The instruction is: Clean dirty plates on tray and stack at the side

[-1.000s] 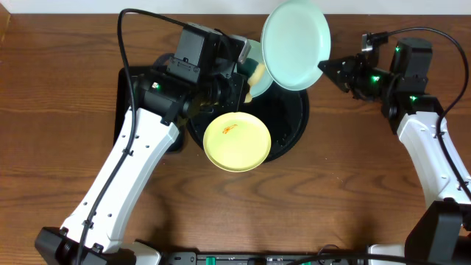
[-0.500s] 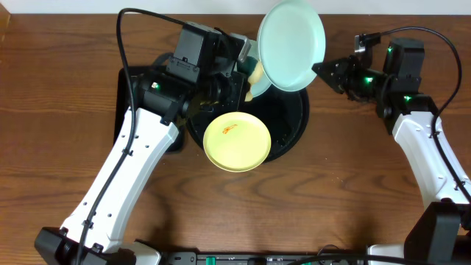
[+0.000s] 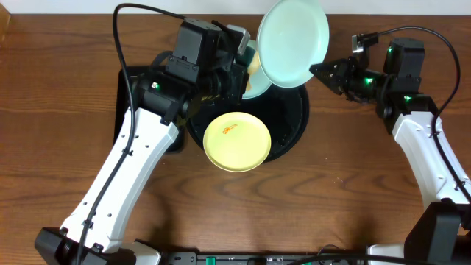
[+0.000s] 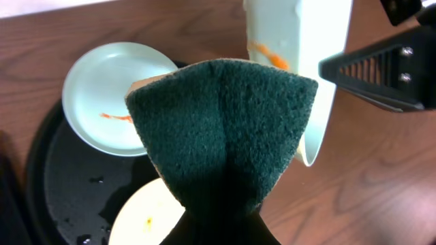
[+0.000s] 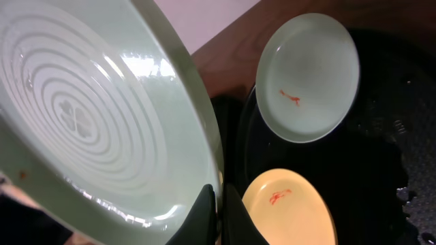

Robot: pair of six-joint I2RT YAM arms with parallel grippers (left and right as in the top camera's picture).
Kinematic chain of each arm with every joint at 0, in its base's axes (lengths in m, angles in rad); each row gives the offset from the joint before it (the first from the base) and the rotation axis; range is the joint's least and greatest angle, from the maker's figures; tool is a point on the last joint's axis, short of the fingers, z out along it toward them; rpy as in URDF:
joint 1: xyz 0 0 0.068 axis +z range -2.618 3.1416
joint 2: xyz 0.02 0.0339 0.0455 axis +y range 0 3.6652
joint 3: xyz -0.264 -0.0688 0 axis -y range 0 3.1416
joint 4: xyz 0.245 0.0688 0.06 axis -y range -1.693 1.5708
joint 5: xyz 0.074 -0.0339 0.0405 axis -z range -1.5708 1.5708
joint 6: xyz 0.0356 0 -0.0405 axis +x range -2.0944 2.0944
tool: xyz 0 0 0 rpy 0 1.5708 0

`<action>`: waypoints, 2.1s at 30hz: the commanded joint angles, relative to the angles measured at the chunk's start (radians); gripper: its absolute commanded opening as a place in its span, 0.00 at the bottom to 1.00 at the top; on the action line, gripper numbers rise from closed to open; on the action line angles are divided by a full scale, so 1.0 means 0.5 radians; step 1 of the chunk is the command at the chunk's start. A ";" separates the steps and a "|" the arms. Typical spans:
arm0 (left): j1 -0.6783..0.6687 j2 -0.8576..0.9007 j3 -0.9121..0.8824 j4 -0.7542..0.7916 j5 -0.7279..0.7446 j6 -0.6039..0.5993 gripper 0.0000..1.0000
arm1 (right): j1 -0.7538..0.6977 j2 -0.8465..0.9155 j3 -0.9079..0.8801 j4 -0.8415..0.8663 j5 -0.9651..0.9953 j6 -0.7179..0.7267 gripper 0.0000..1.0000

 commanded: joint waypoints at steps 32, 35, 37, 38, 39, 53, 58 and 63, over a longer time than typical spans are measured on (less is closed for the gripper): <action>0.189 -0.014 0.013 0.119 -0.645 -0.242 0.08 | 0.003 -0.005 0.035 -0.278 0.121 -0.433 0.01; 0.255 -0.014 0.013 0.007 -0.647 -0.302 0.08 | -0.066 -0.005 0.035 -0.269 0.120 -0.361 0.01; 0.273 -0.014 0.013 -0.066 -0.646 -0.312 0.08 | -0.132 -0.005 0.035 -0.285 0.086 -0.276 0.01; 0.278 -0.014 0.013 -0.099 -0.646 -0.312 0.08 | -0.169 -0.005 0.035 -0.294 0.073 -0.274 0.01; 0.278 -0.014 0.013 -0.126 -0.646 -0.312 0.08 | -0.209 -0.005 0.035 -0.307 0.075 -0.287 0.01; 0.277 -0.013 0.013 -0.430 -0.645 -0.312 0.08 | -0.452 -0.002 0.035 -0.745 1.817 -0.642 0.01; 0.278 -0.013 0.013 -0.477 -0.646 -0.311 0.08 | -0.494 0.043 0.035 -0.760 1.985 -0.703 0.01; 0.277 -0.013 0.011 -0.498 -0.646 -0.311 0.08 | -0.539 0.153 0.035 -0.777 2.078 -0.715 0.01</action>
